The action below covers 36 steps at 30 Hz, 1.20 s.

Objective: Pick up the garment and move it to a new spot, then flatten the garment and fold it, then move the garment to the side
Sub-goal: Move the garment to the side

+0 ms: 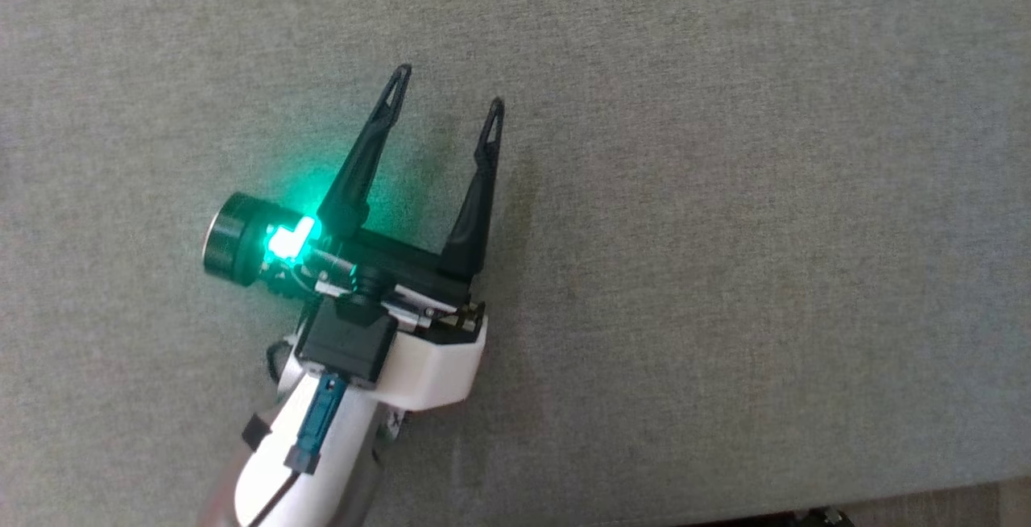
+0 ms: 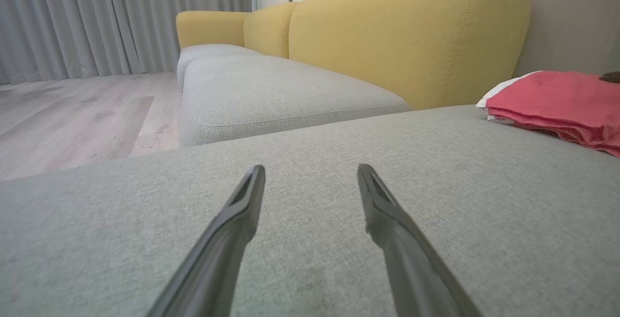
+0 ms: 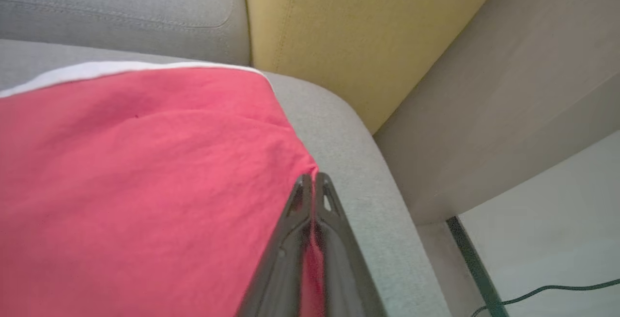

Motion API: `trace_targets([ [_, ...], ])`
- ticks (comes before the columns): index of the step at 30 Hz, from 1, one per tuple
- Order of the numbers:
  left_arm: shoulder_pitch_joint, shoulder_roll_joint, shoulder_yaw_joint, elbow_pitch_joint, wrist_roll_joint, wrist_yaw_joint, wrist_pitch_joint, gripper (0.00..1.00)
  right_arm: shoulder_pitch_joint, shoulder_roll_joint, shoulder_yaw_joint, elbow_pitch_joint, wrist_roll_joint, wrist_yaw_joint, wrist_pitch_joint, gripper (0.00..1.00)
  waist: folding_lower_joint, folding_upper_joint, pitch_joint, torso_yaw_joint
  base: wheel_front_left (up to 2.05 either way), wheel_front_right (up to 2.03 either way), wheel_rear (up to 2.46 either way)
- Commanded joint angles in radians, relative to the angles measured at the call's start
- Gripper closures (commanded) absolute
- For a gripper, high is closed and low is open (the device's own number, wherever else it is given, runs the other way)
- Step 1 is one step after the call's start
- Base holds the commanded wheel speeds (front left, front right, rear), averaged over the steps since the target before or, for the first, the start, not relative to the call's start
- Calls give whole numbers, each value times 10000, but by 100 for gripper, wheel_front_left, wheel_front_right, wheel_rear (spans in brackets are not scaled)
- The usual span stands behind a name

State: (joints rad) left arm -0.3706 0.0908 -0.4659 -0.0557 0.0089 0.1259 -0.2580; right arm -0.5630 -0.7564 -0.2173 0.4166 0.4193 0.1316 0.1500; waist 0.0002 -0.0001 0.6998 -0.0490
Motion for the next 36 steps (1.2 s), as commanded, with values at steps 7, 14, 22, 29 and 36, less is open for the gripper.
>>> trace_targets([
  [7, -113, 209, 132, -65, -5, 175, -38, 0, 835, 164, -1125, -943, -1328, -9, 540, 100, -2, 1, -212, 179, 0, 0, 0],
  [14, 35, 177, 23, -1, -120, 265, -38, 0, 1033, 843, -1629, -1646, -2869, -9, 879, 0, -2, 1, -620, 333, 0, 0, 0],
  [22, 570, 113, 47, 137, -317, 414, -38, 0, 1116, 2446, -258, -2169, -4126, -9, -460, 0, -2, 1, -1979, 474, 0, 0, 0],
  [29, 1487, 4, 573, 402, -804, 502, -38, 0, 1540, 3962, 1769, -1377, -3513, -9, -2186, 0, -2, 1, -3475, 584, 0, 0, 0],
  [36, 2640, -63, 1296, 678, -960, 520, -38, 0, 2572, 5392, 3277, 194, -2496, -9, -3881, 0, -2, 1, -5147, 755, 0, 0, 0],
])
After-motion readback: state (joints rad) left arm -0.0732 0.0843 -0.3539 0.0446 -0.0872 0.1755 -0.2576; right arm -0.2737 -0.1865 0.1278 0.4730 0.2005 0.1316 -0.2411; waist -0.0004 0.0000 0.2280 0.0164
